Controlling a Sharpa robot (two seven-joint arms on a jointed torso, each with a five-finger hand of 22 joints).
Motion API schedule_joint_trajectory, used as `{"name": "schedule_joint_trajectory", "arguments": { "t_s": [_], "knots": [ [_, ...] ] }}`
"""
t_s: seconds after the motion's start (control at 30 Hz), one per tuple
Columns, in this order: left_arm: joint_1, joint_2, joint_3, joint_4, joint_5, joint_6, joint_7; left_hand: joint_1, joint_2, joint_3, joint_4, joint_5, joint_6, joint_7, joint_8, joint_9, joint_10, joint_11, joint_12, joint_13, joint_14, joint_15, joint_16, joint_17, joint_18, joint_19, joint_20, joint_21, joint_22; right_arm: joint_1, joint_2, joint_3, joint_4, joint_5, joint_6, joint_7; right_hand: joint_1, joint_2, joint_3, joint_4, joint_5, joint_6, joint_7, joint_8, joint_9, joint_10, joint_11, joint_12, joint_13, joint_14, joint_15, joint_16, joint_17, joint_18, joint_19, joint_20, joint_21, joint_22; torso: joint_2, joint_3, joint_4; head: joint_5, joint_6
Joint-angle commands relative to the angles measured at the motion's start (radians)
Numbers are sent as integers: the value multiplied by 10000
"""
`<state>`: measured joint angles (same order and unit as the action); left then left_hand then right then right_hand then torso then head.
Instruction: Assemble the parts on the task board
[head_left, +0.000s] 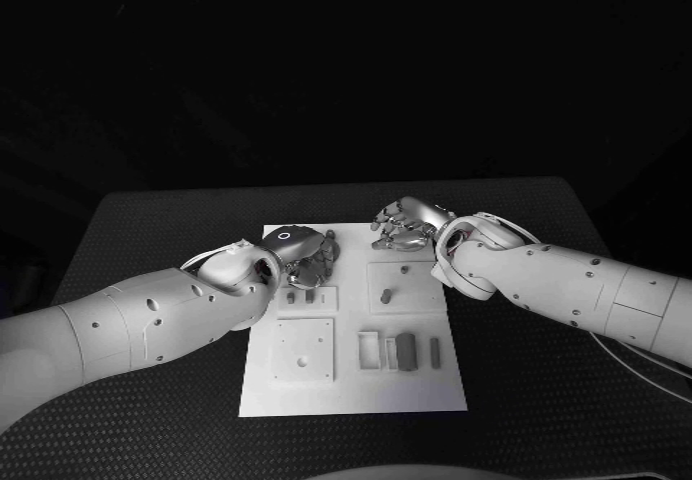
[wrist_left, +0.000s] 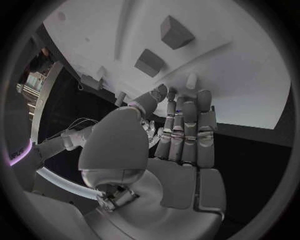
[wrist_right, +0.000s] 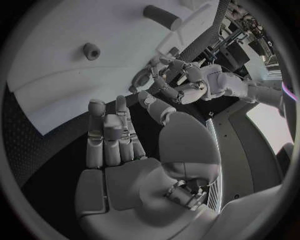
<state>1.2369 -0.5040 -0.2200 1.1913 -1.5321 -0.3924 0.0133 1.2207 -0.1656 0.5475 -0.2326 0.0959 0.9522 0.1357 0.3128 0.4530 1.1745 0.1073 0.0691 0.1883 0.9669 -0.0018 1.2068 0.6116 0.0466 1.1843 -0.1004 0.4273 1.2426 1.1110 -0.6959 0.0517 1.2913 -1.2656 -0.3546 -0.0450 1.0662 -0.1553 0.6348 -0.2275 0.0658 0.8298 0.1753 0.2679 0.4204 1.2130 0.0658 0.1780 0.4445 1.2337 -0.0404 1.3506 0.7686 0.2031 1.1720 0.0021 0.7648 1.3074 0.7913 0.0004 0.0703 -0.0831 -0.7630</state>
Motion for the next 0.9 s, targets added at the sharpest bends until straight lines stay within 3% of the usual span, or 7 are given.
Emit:
{"name": "schedule_joint_trajectory", "arguments": {
  "t_s": [0.03,0.57,0.9],
  "knots": [
    [-2,41,10,4,-73,-202,79,-124,-9,81,6,3,-58,15,-51,-6,-1,32,9,30,91,14,92,38,708,94,-4,102,77,-5,8,2,8,-28,5,64,-22,42,0,-36,12,-17,62,57,-10,10,59,67,16,-51,4,-28,-7,587,-20,-72,-26,204,-2,2,-6,1,1],
    [-12,8,17,66,38,-921,158,-113,-92,127,-56,-7,-41,-26,-17,20,244,-74,89,193,300,-91,417,153,799,351,-88,334,419,-5,8,2,-8,-27,22,56,-22,45,1,-41,12,-17,61,59,-11,11,58,68,16,-51,3,-27,-7,587,-18,-74,-25,203,-3,8,-4,-5,3],
    [-13,108,16,-9,66,-357,-38,-188,-141,107,-45,-31,36,-12,34,50,222,-79,53,261,342,-97,469,159,804,403,-104,360,509,-5,35,2,-23,-26,43,54,-22,47,2,-44,12,-17,61,60,-12,11,58,69,17,-51,3,-26,-7,587,-17,-75,-25,203,0,3,5,-17,-15]
  ]
}}
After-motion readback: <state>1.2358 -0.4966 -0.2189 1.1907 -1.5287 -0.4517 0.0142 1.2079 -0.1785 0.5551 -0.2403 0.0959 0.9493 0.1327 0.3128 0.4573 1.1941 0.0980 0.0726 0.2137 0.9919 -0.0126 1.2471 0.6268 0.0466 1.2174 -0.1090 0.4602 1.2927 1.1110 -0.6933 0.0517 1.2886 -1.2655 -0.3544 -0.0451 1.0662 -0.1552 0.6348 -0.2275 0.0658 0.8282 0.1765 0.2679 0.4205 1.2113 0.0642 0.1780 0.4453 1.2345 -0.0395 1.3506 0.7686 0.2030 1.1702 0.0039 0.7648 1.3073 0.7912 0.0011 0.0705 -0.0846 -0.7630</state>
